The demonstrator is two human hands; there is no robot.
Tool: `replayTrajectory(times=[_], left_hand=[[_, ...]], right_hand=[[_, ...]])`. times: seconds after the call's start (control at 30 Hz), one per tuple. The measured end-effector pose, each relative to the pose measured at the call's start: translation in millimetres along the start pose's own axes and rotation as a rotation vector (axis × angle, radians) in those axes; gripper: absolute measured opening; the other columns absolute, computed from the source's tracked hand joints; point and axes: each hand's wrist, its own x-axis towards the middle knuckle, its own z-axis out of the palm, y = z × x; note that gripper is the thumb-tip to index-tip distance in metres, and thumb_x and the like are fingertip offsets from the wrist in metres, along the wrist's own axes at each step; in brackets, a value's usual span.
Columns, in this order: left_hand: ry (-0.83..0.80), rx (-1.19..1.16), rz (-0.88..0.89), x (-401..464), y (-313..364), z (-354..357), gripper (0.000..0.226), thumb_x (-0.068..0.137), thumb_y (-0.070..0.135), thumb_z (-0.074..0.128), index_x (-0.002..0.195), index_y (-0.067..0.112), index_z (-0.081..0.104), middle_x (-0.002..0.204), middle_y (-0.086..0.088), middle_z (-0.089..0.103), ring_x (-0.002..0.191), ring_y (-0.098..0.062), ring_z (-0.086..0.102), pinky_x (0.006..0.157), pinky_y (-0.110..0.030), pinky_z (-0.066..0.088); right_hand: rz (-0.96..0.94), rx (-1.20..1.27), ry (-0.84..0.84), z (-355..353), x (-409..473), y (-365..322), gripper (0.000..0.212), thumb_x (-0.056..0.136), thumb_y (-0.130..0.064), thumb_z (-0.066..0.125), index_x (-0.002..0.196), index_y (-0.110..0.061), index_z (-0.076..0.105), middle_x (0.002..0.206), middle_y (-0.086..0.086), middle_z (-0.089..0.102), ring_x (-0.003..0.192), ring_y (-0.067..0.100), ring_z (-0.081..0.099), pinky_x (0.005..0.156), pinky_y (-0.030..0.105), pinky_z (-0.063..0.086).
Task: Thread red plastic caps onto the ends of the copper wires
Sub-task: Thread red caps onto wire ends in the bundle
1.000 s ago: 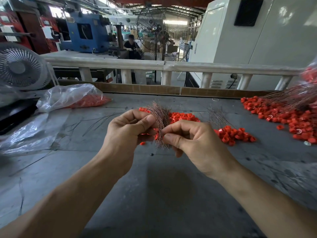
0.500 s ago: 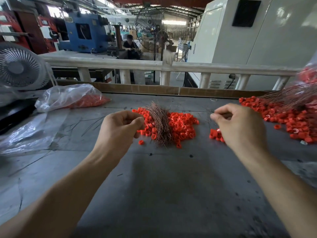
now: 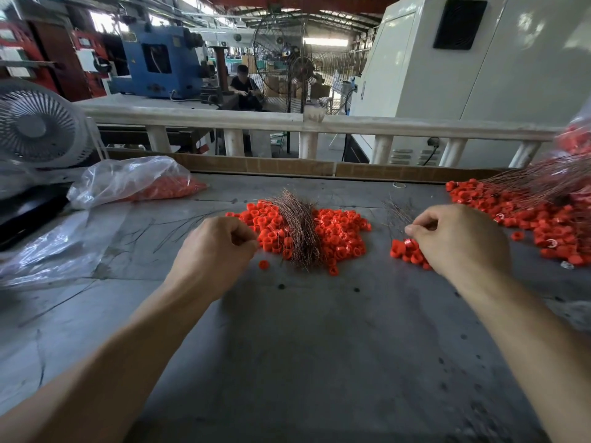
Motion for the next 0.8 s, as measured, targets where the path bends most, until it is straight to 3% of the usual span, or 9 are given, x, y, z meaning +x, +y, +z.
replayTrajectory(times=[0.07,0.13,0.3,0.37,0.47,0.6,0.7,0.8], left_hand=[[-0.023,0.036,0.009,0.7,-2.0,0.5,0.009,0.087,0.029,0.075,0.083,0.036,0.071,0.085,0.018,0.068,0.080,-0.006,0.062,0.068,-0.029,0.047],[-0.051,0.055,0.018,1.0,-3.3,1.7,0.010,0.086,0.029,0.077,0.082,0.036,0.071,0.087,0.017,0.068,0.083,-0.007,0.063,0.071,-0.030,0.048],[-0.084,0.070,0.012,0.6,-5.2,4.7,0.012,0.083,0.029,0.080,0.080,0.036,0.071,0.089,0.017,0.068,0.086,-0.006,0.062,0.068,-0.027,0.045],[-0.109,0.080,0.014,0.4,-5.7,5.4,0.012,0.082,0.033,0.082,0.086,0.037,0.072,0.092,0.017,0.067,0.086,-0.005,0.060,0.066,-0.025,0.042],[-0.129,0.095,0.034,-0.2,-6.1,5.4,0.015,0.083,0.035,0.081,0.094,0.037,0.072,0.091,0.016,0.066,0.082,0.001,0.056,0.063,-0.020,0.039],[-0.151,0.110,0.050,0.1,-5.2,5.3,0.013,0.083,0.031,0.081,0.092,0.038,0.073,0.091,0.014,0.067,0.083,-0.005,0.058,0.065,-0.025,0.042],[-0.156,0.121,0.062,-0.2,-3.8,5.9,0.011,0.082,0.026,0.080,0.088,0.035,0.076,0.094,0.013,0.069,0.088,-0.011,0.062,0.075,-0.029,0.048],[-0.147,0.111,0.063,1.1,-3.5,6.4,0.012,0.081,0.026,0.082,0.082,0.035,0.074,0.091,0.014,0.070,0.086,-0.009,0.062,0.073,-0.028,0.046]], right_hand=[[-0.091,0.077,0.035,0.6,-4.0,-7.7,0.006,0.087,-0.030,0.075,0.083,-0.025,0.077,0.084,-0.001,0.071,0.087,0.029,0.065,0.074,0.037,0.052],[-0.203,0.220,-0.060,2.5,-10.2,-19.3,0.002,0.088,-0.026,0.076,0.087,-0.027,0.077,0.086,-0.008,0.069,0.084,0.020,0.065,0.076,0.037,0.053],[-0.578,0.332,-0.299,11.0,-33.9,-48.5,0.018,0.087,-0.025,0.078,0.104,-0.032,0.075,0.096,-0.018,0.066,0.080,-0.005,0.051,0.079,0.031,0.050],[-0.652,0.315,-0.321,14.4,-40.9,-58.6,0.025,0.089,-0.026,0.076,0.112,-0.035,0.072,0.099,-0.017,0.063,0.078,-0.006,0.044,0.075,0.025,0.045],[-0.717,0.309,-0.331,19.6,-46.1,-70.4,0.030,0.092,-0.021,0.071,0.119,-0.034,0.072,0.102,-0.012,0.063,0.093,-0.001,0.050,0.081,0.027,0.045],[-0.756,0.352,-0.322,21.7,-49.4,-75.0,0.022,0.092,-0.016,0.071,0.110,-0.026,0.079,0.097,-0.010,0.064,0.099,0.011,0.059,0.086,0.035,0.050],[-0.751,0.443,-0.275,20.9,-48.8,-74.4,0.013,0.090,-0.015,0.076,0.099,-0.020,0.081,0.096,-0.009,0.066,0.096,0.010,0.061,0.086,0.033,0.051],[-0.737,0.617,-0.251,18.3,-47.4,-75.2,0.007,0.090,-0.007,0.075,0.092,-0.012,0.078,0.101,-0.005,0.070,0.100,0.008,0.065,0.090,0.029,0.051]])
